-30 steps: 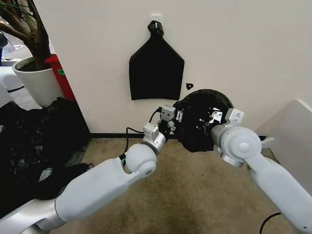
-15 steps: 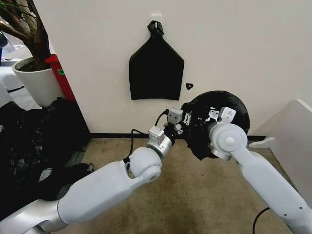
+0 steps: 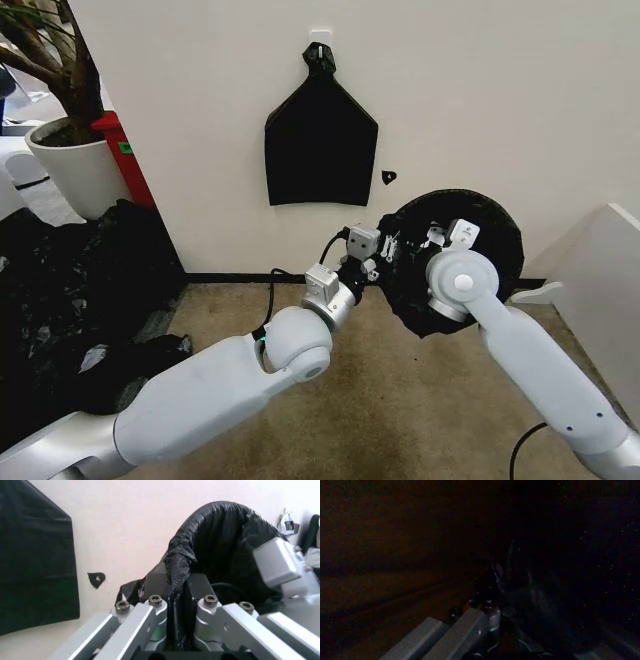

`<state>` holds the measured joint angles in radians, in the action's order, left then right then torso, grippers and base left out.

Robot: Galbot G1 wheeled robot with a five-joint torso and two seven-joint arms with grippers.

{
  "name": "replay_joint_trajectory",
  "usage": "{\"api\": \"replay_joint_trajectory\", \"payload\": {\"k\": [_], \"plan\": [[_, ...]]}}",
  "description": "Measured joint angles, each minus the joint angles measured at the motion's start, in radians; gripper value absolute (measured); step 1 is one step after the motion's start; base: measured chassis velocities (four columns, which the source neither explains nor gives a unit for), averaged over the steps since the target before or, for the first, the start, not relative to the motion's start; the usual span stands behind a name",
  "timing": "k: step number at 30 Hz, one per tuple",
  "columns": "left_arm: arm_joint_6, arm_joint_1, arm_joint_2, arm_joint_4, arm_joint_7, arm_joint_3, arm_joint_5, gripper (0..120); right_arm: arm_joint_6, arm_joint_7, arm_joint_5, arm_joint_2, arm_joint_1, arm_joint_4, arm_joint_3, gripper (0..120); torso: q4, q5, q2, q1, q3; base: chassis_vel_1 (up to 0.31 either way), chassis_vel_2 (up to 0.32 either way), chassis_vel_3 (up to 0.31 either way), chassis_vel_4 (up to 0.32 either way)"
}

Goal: Place the garbage bag over the trash bin.

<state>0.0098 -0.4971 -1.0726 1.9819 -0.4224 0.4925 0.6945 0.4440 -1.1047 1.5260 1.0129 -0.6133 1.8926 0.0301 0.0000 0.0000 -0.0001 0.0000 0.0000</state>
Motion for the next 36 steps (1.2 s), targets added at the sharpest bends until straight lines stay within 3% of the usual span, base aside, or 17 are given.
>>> {"api": "replay_joint_trajectory", "payload": {"k": [25, 36], "plan": [[-0.015, -0.006, 0.019, 0.039, 0.024, 0.016, -0.015, 4, 0.0, 0.008, -0.001, 0.001, -0.001, -0.038, 0.003, 0, 0.0, 0.0, 0.0, 0.0, 0.0, 0.0, 0.0, 0.0, 0.0], [-0.019, -0.018, 0.006, 0.001, 0.017, -0.001, -0.014, 4, -0.003, 0.007, 0.0, -0.024, -0.016, 0.028, 0.002, 0, 0.0, -0.0001, 0.0, 0.0, 0.0, 0.0, 0.0, 0.0, 0.0]]}}
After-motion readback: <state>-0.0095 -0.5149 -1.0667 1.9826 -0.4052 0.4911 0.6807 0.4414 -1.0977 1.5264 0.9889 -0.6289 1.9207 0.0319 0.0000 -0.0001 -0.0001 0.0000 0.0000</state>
